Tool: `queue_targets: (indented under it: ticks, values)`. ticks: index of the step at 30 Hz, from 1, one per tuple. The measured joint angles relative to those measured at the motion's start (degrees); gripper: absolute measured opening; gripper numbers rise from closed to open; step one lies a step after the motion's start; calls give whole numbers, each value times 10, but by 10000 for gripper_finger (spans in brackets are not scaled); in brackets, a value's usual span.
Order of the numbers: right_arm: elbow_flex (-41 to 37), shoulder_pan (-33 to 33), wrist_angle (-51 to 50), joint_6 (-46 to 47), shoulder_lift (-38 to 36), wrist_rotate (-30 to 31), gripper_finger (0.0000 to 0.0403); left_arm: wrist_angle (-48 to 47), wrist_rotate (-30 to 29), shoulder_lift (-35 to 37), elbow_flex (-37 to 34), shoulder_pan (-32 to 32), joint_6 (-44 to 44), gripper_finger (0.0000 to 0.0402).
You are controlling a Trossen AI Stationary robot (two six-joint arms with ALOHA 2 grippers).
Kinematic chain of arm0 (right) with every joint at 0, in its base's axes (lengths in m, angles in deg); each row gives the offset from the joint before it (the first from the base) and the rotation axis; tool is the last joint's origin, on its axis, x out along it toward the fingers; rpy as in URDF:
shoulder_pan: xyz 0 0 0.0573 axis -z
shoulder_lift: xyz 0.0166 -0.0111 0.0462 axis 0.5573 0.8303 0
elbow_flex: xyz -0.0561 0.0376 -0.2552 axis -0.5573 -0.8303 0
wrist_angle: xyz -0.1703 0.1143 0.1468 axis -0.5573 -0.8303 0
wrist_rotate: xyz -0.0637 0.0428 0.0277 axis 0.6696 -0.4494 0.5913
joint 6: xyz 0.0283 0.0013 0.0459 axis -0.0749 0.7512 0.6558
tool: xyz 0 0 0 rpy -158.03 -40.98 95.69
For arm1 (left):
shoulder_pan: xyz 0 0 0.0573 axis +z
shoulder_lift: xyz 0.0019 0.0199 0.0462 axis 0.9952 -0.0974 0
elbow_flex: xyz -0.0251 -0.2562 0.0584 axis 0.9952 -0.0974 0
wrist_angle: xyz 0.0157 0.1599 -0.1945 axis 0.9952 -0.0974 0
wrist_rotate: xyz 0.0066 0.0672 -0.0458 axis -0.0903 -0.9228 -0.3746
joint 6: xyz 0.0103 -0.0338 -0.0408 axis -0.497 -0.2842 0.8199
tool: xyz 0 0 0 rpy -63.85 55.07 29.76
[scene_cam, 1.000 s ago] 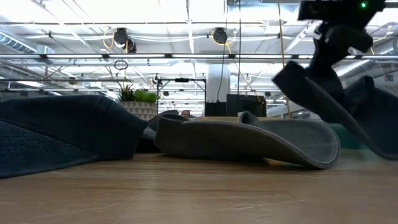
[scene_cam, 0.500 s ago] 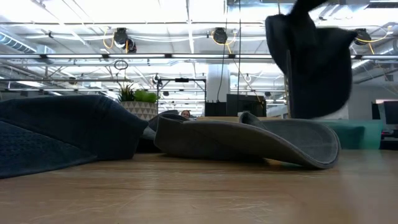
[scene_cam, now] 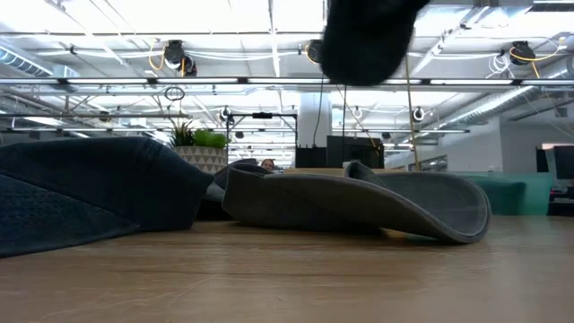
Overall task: Pick & Place hat
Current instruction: Put the right blue cap in the blue bin
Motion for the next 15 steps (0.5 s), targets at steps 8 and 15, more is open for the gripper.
queue_targets:
  ticks: [8,15]
  values:
    - [0,51,186,-49,0,-10,10,2,-18,5,0,0,-77,340]
    - [0,93,340,-49,7,-84,10,43,-21,5,0,0,-160,340]
